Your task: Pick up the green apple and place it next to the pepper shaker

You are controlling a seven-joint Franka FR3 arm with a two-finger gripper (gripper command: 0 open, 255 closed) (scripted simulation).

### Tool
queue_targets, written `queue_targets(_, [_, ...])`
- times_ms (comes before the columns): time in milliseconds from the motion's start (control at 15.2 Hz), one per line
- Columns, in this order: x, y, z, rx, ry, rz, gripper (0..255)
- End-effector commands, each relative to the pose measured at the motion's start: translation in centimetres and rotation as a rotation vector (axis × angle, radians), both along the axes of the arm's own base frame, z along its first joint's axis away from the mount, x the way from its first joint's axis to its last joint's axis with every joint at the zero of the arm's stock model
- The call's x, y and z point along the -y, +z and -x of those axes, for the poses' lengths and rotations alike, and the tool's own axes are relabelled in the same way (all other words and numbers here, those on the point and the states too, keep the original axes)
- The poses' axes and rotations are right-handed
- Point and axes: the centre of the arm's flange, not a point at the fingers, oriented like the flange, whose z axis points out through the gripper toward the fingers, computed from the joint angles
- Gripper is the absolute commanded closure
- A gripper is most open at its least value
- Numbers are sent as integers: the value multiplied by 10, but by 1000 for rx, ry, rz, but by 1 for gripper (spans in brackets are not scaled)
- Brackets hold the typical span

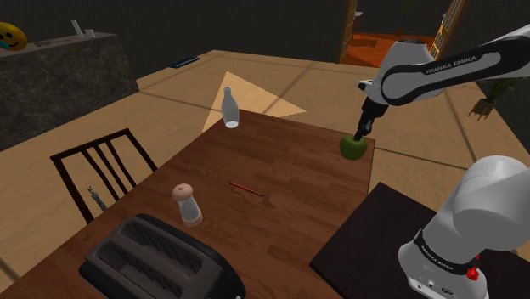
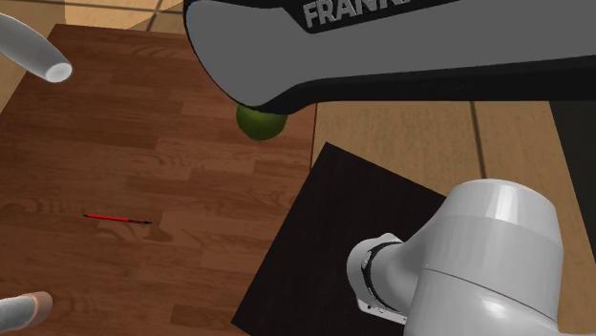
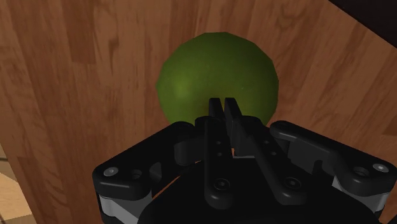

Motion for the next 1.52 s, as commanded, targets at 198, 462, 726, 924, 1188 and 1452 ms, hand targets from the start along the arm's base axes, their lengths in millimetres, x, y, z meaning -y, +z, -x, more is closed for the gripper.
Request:
queue_targets(198, [-1, 28, 0, 0, 0, 0, 255])
queue_targets(462, [-1, 49, 0, 0, 0, 0, 255])
queue_targets(726, [-1, 70, 0, 0, 0, 0, 255])
queue_targets(924, [-1, 86, 0, 0, 0, 0, 255])
queue_targets(1188, [-1, 105, 0, 0, 0, 0, 255])
queue_targets(1452, [-49, 105, -20, 0, 0, 0, 255])
